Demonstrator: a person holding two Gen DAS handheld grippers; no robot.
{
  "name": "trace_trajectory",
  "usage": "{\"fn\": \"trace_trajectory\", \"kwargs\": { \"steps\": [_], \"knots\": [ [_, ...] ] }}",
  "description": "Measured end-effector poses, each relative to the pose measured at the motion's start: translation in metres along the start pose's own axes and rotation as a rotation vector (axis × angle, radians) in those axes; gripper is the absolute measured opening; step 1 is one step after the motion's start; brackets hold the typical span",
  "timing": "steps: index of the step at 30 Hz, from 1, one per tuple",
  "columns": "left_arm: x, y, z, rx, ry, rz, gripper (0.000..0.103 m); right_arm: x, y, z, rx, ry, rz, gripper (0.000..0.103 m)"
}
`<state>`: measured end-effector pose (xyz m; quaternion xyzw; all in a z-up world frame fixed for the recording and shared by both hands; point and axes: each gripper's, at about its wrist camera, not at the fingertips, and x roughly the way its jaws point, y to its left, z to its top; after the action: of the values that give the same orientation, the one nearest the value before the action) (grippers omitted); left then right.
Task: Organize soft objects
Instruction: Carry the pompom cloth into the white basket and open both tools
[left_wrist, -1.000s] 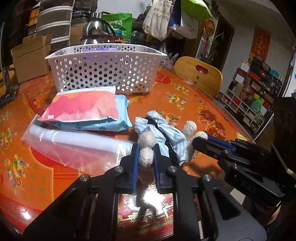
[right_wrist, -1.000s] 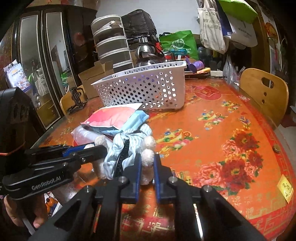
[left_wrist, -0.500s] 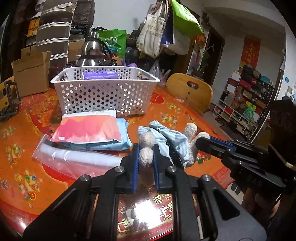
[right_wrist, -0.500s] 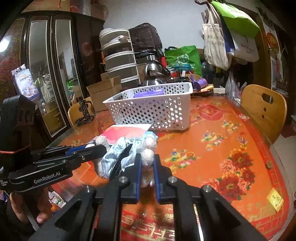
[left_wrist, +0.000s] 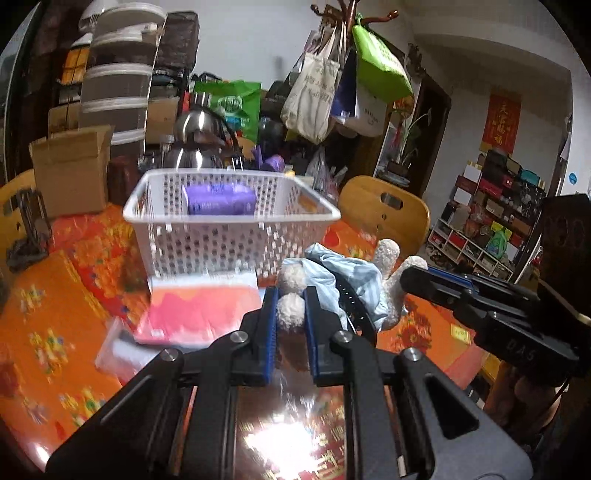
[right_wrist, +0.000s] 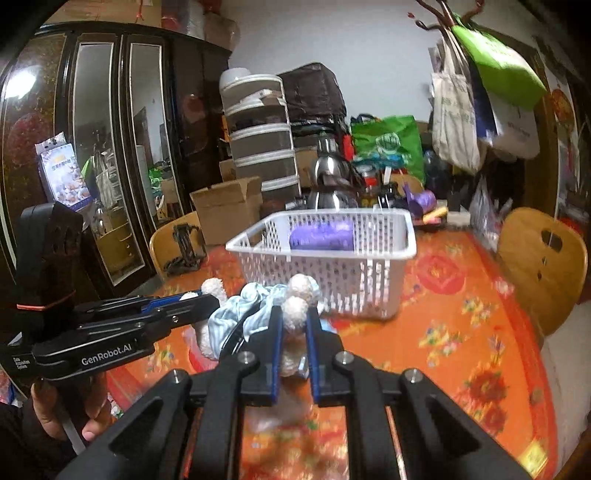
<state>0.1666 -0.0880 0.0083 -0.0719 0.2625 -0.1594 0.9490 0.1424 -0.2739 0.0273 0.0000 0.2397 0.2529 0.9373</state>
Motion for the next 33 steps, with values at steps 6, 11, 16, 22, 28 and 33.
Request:
{"fn": "trace_trajectory", "kwargs": {
  "steps": [6,11,16,22,28,33],
  "knots": [
    [0.002,0.007,0.065,0.032,-0.038,0.016,0.012,0.016,-0.002,0.054,-0.033,-0.024,-0.020,0.010],
    [0.026,0.012,0.120,0.062,-0.019,0.045,0.012,0.047,-0.017,0.099,-0.033,-0.014,-0.061,0.010],
    [0.053,0.021,0.159,0.070,-0.009,0.086,0.012,0.081,-0.029,0.124,-0.027,0.010,-0.069,0.010],
    [0.117,0.036,0.185,0.080,0.050,0.130,0.013,0.131,-0.053,0.140,-0.020,0.055,-0.103,0.010],
    [0.186,0.056,0.172,0.043,0.123,0.134,0.013,0.172,-0.074,0.129,-0.023,0.099,-0.130,0.010],
    [0.211,0.061,0.160,0.045,0.139,0.154,0.013,0.186,-0.083,0.115,-0.032,0.107,-0.126,0.010]
  ]
}}
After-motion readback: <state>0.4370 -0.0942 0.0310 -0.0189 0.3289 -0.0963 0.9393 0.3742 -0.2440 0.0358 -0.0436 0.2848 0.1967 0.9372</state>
